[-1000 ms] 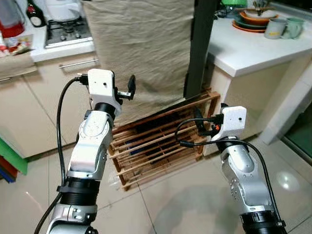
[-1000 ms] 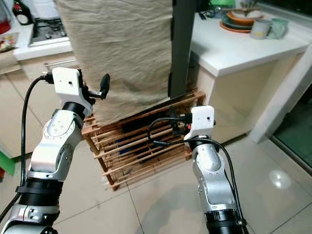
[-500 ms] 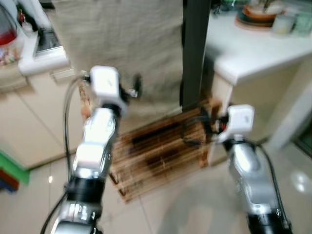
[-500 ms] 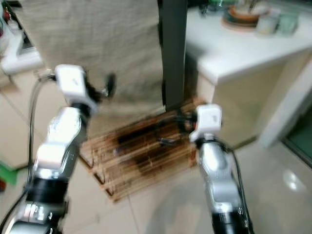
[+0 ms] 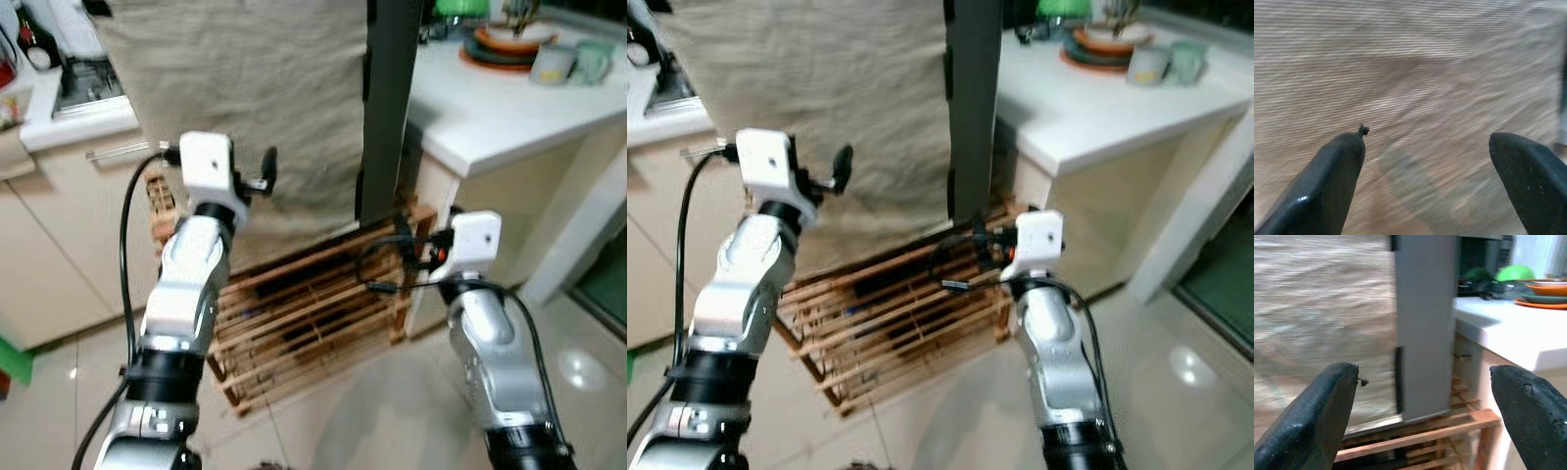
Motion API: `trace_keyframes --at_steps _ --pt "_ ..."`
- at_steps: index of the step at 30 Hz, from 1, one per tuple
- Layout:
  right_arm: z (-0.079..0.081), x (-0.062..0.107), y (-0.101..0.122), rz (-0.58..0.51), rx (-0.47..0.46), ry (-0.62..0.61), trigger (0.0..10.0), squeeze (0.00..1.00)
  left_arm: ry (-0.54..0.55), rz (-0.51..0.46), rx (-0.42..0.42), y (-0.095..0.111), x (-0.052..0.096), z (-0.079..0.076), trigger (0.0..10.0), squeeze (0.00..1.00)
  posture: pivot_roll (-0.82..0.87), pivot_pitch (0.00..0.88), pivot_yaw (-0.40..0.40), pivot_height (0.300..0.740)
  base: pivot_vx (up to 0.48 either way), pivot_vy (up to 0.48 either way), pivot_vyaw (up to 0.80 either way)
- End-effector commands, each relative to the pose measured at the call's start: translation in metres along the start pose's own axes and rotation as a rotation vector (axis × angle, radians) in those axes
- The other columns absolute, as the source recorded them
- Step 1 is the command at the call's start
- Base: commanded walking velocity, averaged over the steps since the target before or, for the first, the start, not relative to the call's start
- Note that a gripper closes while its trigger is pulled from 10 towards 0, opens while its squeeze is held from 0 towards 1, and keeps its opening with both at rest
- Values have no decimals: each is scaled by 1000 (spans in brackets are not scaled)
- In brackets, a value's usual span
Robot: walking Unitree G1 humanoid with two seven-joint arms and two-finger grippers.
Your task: Restocking fridge
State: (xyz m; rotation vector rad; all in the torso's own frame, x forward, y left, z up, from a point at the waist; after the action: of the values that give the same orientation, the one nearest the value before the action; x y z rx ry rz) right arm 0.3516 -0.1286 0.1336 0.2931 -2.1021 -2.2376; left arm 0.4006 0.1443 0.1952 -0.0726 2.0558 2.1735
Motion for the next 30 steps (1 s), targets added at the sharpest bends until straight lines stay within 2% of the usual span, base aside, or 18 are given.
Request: trace_keyframes --at_steps 1,6,8,9,10,11,13,14,17,19,27,30 --pt "0 -1 4 -9 4 1 10000 0 29 14 4 0 -7 9 10000 0 -83 0 81 740 0 0 0" --pt "-1 0 4 -11 7 -2 10000 0 15 7 -13 2 -6 12 10000 0 -88 0 86 740 0 0 0" --pt "-3 1 5 -13 8 -7 10000 0 -25 -14 -12 3 4 11 10000 0 -89 0 88 740 0 0 0" --pt "-3 1 5 -13 8 -7 10000 0 -25 -14 -12 3 4 11 10000 0 -89 0 88 740 0 0 0" --pt "-5 3 5 -13 9 -13 10000 0 -93 -70 41 10 18 6 10000 0 -87 0 86 740 0 0 0" --pt "-5 3 5 -13 9 -13 10000 0 -93 -70 41 10 18 6 10000 0 -87 0 86 740 0 0 0" --pt "-8 4 4 -8 11 -20 10000 0 -207 -145 60 22 41 -8 10000 0 -74 0 74 740 0 214 0" --pt "-8 4 4 -8 11 -20 10000 0 -207 -145 60 22 41 -8 10000 0 -74 0 74 740 0 428 0" --pt "-9 5 1 3 16 -13 10000 0 -278 -146 93 24 55 -22 10000 0 -62 0 64 740 -254 410 0" --pt "-8 4 0 8 18 -6 10000 0 -306 -142 86 23 60 -27 10000 0 -56 0 58 740 -298 379 0" --pt "-7 1 4 1 16 -2 10000 0 -259 -79 74 9 57 -18 10000 0 -51 0 46 740 -174 420 0" --pt "-9 3 4 1 14 -10 10000 0 -254 -69 83 7 57 -17 10000 0 -56 0 49 740 0 475 -692"
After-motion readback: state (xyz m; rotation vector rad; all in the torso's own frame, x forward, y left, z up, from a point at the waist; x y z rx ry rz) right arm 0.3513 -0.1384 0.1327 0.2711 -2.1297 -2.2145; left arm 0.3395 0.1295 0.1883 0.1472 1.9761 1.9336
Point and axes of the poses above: a point about 5 cm out from each wrist's last joint towards the gripper, its own x axis pointing back from the gripper into the wrist, its own y axis along the axis of the wrist's last joint, z = x × y, the point moved 6 cm from there along -x, pointing out of the wrist towards the gripper, and after that the axes turned 4 degrees about -x, right-handed, at the moved point
